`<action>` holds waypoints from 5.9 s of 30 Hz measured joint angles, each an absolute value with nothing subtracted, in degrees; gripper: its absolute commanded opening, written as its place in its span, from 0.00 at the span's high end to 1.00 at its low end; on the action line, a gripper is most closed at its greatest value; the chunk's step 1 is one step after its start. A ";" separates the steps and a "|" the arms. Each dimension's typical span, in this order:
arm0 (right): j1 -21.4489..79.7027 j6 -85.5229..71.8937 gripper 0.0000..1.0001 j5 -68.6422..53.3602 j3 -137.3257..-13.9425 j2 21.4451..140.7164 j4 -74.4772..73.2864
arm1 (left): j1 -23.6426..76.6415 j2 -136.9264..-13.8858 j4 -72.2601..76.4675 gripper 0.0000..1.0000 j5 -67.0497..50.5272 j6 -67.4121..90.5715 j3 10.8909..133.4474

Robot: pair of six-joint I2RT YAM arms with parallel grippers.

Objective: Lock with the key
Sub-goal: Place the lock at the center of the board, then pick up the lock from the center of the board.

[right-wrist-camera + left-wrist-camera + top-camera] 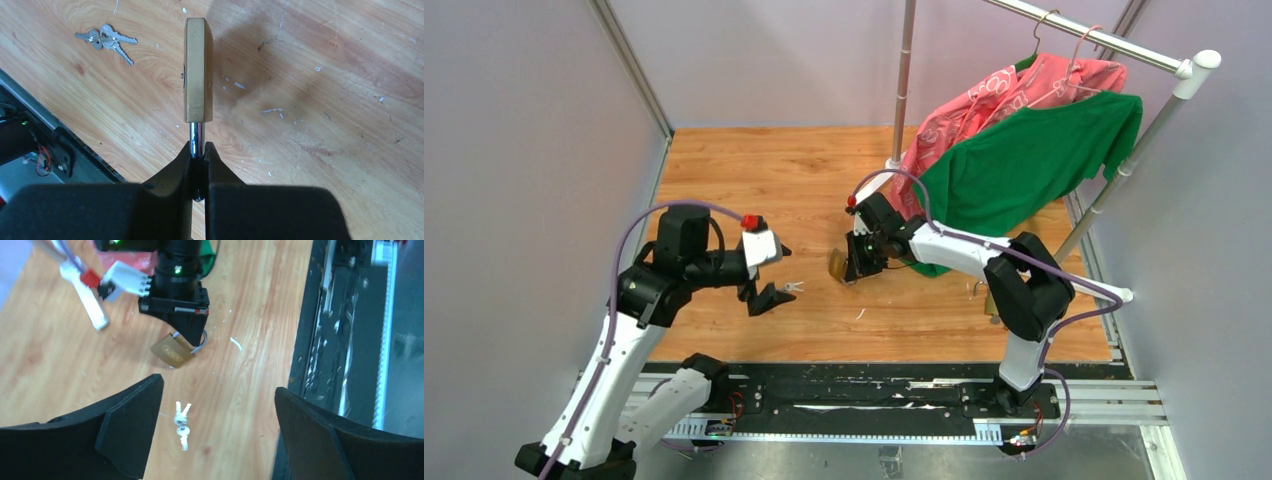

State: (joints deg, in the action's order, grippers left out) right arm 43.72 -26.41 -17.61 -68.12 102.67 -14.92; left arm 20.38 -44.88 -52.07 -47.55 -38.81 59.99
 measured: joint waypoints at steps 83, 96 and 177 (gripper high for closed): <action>5.41 -13.34 1.00 -4.03 -48.31 82.94 -34.30 | 16.56 -19.81 -3.05 0.12 -31.29 15.73 20.97; 16.05 -23.73 1.00 -14.57 -35.03 62.00 -19.40 | 16.51 -23.94 -1.72 0.00 -33.30 16.84 20.99; 45.52 -35.20 1.00 5.50 -55.33 55.35 13.10 | 49.25 -67.79 14.94 1.00 -7.20 -7.16 55.61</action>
State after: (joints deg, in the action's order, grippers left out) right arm 45.52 -35.20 5.50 -55.33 55.35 13.10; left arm 49.25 -67.79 14.94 -7.20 -7.16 55.61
